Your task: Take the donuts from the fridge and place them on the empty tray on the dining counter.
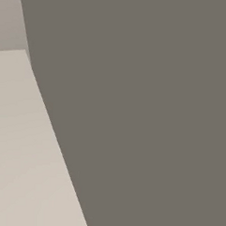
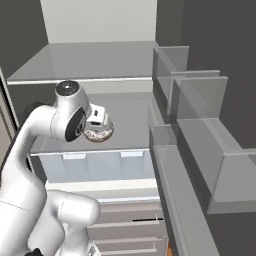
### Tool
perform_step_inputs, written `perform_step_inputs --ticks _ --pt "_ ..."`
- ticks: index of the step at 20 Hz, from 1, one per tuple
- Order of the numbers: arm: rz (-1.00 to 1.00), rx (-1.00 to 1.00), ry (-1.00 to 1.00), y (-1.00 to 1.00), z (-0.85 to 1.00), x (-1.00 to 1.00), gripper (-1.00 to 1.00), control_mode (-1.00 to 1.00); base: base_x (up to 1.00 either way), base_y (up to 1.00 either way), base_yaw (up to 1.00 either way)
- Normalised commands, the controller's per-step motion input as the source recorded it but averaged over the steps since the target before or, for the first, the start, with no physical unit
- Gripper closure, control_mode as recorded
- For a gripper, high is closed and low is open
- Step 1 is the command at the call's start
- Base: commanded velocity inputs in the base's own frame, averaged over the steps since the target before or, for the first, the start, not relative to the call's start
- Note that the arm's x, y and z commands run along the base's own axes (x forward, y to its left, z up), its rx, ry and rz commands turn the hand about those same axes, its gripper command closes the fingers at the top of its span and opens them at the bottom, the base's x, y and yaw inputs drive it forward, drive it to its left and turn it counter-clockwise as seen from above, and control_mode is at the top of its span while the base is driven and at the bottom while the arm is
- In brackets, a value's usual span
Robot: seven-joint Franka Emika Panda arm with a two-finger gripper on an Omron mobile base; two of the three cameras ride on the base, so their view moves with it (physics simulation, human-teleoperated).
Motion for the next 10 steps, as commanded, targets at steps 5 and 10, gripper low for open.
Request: perform_step_inputs --ticks 5,10 --pt "0.0 0.0 -0.08 0.0 0.76 -1.0 1.0 -1.0 0.0 0.0 0.0" --pt "0.0 0.01 -0.01 0.03 0.67 -1.0 1.0 -1.0 0.0 0.0 0.0"
